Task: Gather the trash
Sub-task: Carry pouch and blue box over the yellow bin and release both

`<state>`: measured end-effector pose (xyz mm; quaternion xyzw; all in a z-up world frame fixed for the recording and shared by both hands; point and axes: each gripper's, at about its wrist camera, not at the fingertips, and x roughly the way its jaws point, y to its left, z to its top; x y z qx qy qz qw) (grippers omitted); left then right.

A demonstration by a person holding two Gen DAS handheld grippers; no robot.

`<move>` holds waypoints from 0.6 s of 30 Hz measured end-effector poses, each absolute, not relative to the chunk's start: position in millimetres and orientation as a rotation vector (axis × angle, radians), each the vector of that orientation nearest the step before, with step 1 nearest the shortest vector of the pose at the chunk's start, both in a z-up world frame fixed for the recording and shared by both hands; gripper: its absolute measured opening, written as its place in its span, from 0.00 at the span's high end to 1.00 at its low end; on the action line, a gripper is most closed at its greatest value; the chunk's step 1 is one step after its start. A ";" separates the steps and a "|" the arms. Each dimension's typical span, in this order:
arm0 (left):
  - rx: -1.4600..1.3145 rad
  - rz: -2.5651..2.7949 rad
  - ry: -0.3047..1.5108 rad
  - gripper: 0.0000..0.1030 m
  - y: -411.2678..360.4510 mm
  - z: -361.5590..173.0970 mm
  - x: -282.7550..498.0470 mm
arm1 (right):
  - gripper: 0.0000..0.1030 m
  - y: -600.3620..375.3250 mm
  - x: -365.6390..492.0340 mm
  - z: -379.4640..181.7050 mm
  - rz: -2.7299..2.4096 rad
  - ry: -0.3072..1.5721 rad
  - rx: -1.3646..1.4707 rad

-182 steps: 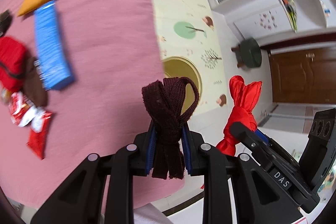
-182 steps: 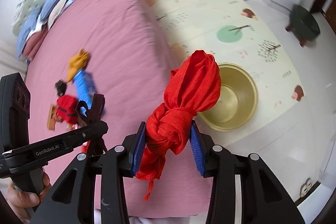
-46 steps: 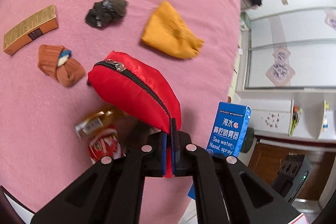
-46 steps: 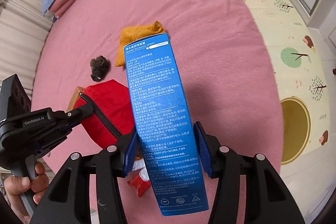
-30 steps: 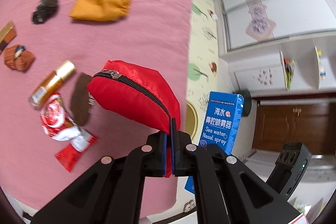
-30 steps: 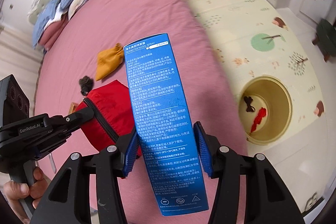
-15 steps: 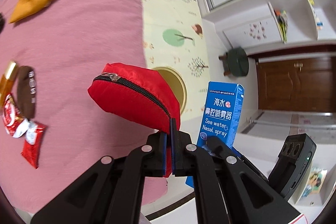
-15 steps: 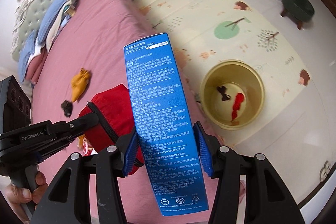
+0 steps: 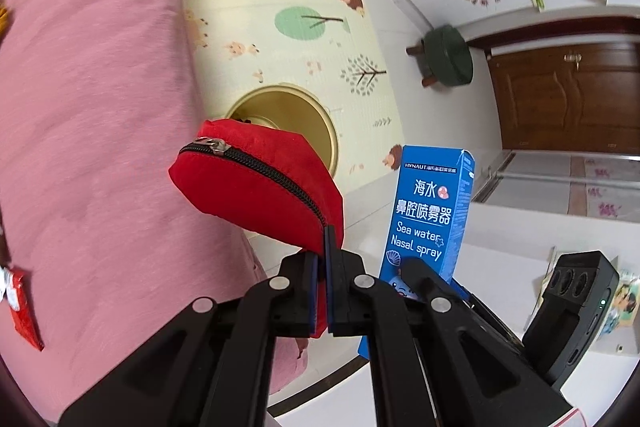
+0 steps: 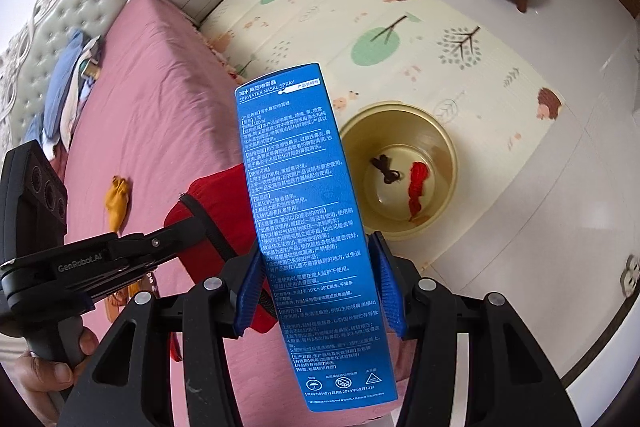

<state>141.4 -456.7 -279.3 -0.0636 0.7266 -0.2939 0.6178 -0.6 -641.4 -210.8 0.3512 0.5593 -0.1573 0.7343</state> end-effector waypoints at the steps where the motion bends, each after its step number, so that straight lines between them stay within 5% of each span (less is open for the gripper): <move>1: -0.136 -0.683 1.681 0.98 -464.9 -283.1 141.0 | 0.52 -643.8 -2.0 -211.8 -0.353 1.229 0.775; 18: -0.007 -0.768 1.762 0.96 -543.8 -330.5 156.6 | 0.49 -701.6 3.7 -243.9 -0.424 1.219 0.882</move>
